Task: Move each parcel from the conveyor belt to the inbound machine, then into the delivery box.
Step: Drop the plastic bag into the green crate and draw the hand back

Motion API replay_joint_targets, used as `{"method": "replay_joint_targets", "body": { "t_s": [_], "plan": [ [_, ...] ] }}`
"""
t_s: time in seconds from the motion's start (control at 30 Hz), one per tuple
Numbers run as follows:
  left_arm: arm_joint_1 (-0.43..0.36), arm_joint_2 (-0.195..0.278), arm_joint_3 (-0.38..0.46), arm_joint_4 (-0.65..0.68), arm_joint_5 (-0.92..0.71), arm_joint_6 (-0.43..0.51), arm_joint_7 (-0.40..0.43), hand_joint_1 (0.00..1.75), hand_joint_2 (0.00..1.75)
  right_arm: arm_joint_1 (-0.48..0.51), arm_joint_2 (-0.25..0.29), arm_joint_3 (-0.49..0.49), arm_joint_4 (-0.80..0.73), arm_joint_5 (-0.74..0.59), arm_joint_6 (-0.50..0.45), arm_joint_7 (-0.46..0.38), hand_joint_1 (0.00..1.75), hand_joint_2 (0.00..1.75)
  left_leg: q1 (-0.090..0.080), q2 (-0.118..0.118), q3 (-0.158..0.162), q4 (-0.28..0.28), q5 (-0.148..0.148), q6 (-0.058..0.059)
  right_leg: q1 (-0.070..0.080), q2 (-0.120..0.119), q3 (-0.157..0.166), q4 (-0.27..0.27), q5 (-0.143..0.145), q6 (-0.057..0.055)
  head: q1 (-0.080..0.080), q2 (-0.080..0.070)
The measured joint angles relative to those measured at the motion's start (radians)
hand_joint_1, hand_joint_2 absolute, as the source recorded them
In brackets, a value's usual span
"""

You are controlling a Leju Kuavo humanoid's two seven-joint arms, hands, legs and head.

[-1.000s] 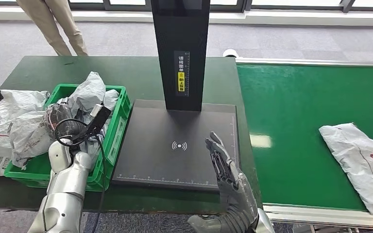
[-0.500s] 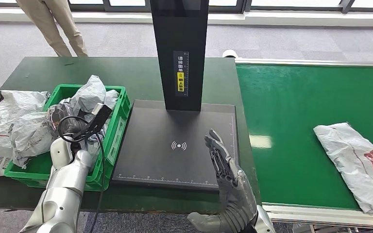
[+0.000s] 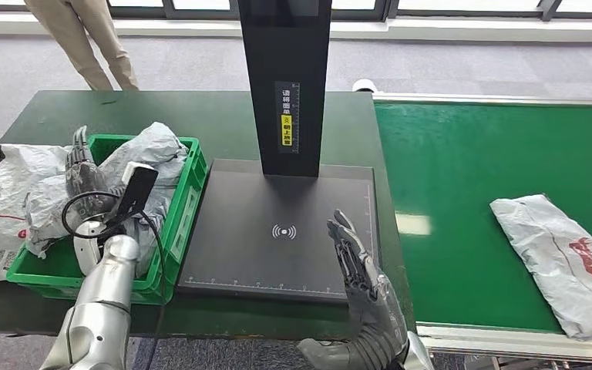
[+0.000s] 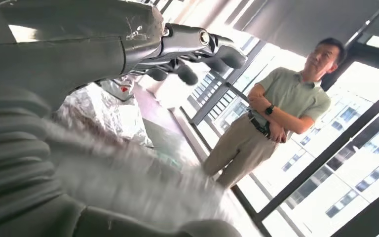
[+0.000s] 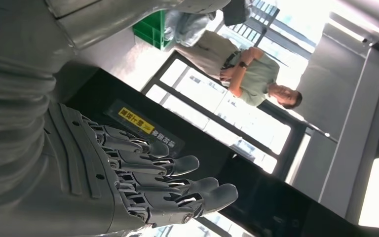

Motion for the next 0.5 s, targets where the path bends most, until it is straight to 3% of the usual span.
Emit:
{"method": "replay_joint_targets", "body": {
  "t_s": [0.23,0.5],
  "plan": [
    [0.125,-0.033,-0.123,-0.188,0.045,-0.025,0.036,0.0,0.0,0.021,0.0,0.0,-0.008,0.007,-0.006,0.0,0.0,1.75,0.0,0.0,0.0,0.0,-0.001,0.0,0.0,0.0,0.001,0.0,-0.002,0.001,0.0,0.0],
    [0.181,-0.038,-0.178,-0.247,0.056,-0.035,0.056,0.0,0.0,0.024,0.0,0.0,-0.008,0.009,-0.006,0.0,0.0,1.75,0.001,0.0,0.0,0.0,0.0,0.0,0.001,0.0,0.001,0.0,-0.001,0.0,0.0,0.0]
  ]
}}
